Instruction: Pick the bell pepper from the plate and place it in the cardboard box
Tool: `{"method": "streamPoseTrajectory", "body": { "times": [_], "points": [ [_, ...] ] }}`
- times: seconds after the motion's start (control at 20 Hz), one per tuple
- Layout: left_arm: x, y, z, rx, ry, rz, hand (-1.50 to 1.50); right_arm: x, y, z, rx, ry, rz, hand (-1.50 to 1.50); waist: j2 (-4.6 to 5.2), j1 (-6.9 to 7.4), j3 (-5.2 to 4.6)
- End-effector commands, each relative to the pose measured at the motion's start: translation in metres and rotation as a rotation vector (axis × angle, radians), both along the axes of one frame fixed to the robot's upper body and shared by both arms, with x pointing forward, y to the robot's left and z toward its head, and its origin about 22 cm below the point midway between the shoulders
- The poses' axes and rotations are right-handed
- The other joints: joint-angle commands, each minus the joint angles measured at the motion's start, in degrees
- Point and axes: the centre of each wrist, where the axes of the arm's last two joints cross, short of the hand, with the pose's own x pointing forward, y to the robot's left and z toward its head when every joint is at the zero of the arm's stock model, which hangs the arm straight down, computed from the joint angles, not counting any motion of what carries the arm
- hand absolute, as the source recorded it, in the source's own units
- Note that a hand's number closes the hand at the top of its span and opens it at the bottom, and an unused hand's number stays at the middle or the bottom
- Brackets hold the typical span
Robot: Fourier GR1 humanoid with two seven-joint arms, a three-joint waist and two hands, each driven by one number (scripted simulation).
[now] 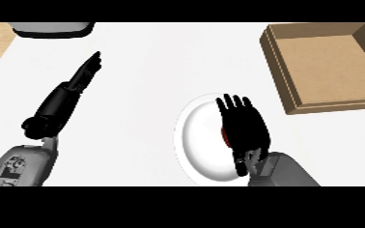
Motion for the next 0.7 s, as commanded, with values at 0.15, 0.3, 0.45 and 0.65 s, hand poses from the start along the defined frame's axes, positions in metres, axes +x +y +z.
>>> {"method": "streamPoseTrajectory", "body": {
  "times": [0.15,0.3,0.45,0.65],
  "points": [
    [-0.003,0.015,-0.016,0.01,0.005,0.007,0.0,0.013,-0.008,-0.031,-0.027,0.0,-0.022,-1.5,0.08,0.06,0.0],
    [-0.005,0.011,0.016,-0.013,-0.016,0.004,0.0,0.017,-0.019,-0.023,-0.005,0.027,-0.027,-1.5,0.01,0.04,0.0],
    [0.006,-0.018,-0.013,-0.001,-0.001,-0.016,0.0,0.023,-0.027,-0.041,0.005,0.042,0.001,-1.5,0.1,-0.1,0.0],
    [-0.001,-0.015,-0.007,-0.009,-0.001,-0.016,0.0,0.022,-0.028,-0.053,0.004,-0.02,0.141,1.5,0.1,0.08,0.01]
  ]
}}
